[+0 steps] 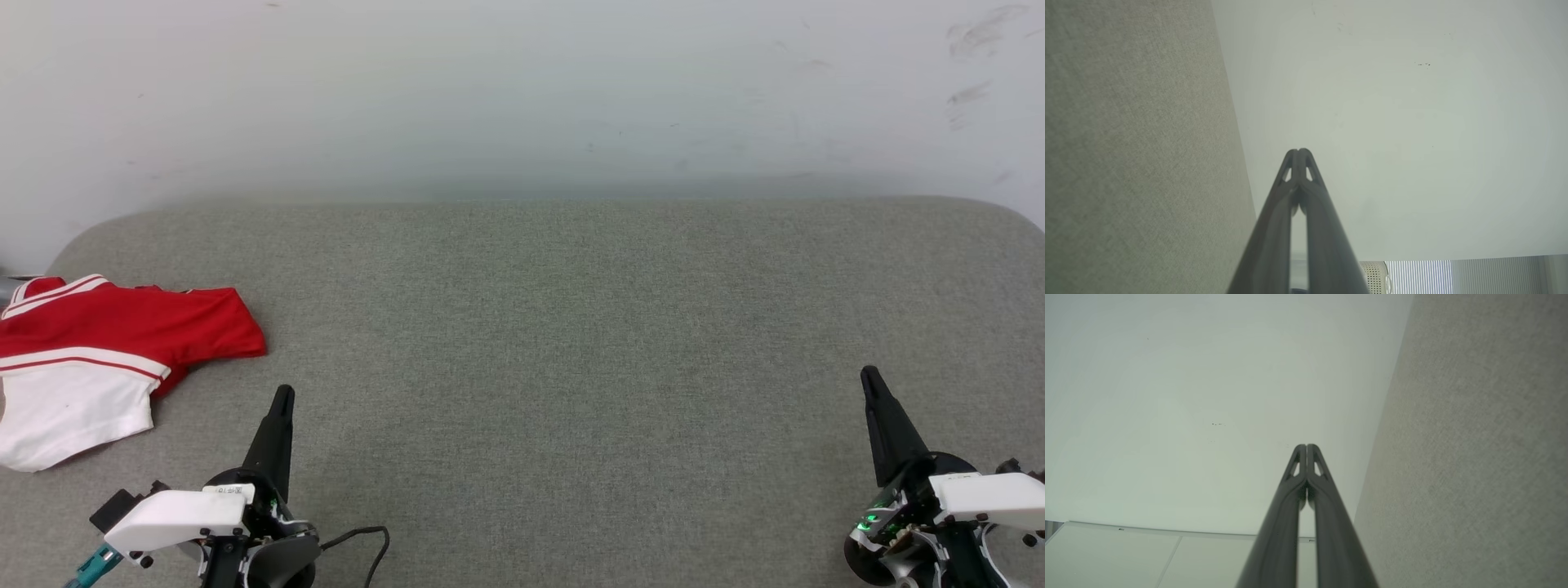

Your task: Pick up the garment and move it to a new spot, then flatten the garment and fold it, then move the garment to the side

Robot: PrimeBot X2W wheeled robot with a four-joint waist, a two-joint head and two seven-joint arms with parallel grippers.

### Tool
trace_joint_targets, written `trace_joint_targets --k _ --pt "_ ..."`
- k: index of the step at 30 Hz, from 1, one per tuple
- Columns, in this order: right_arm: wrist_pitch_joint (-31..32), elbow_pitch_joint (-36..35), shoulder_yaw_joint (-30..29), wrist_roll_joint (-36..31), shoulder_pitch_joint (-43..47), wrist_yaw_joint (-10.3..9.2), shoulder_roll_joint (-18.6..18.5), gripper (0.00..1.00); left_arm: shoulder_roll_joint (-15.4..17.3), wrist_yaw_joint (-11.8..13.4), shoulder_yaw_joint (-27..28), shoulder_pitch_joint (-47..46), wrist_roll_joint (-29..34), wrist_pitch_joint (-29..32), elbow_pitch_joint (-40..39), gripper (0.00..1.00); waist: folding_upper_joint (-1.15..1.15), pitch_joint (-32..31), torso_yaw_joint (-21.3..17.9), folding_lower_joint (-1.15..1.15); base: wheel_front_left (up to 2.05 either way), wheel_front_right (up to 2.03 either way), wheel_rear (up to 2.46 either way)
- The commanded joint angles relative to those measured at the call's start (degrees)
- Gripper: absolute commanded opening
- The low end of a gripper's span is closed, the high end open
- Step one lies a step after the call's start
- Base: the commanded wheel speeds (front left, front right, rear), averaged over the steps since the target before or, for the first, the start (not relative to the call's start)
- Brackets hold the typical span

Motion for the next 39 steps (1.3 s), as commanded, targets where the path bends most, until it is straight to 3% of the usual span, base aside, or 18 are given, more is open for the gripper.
trace_joint_targets --k 1,35,36,39 --pt "0.0 0.0 0.0 0.2 -0.6 -0.02 0.2 0.00 0.0 0.0 0.1 -0.5 0.1 0.1 0.1 0.00 0.00 0.0 0.0 0.00 0.00 0.00 0.00" --pt "0.0 0.0 0.0 0.2 -0.6 -0.02 0.2 0.00 0.0 0.0 0.1 -0.5 0.1 0.1 0.1 0.00 0.00 0.0 0.0 0.00 0.00 0.00 0.00" --pt "0.0 0.0 0.0 0.0 0.0 0.00 0.0 1.00 0.0 0.0 0.0 0.0 0.0 0.0 0.0 1.00 0.00 0.0 0.0 0.00 0.00 0.00 0.00" --pt "0.0 1.2 0.1 0.0 1.0 -0.01 0.0 1.00 -0.2 0.0 -0.1 1.0 0.0 0.0 1.2 1.00 0.00 0.0 0.0 0.00 0.00 0.00 0.00"
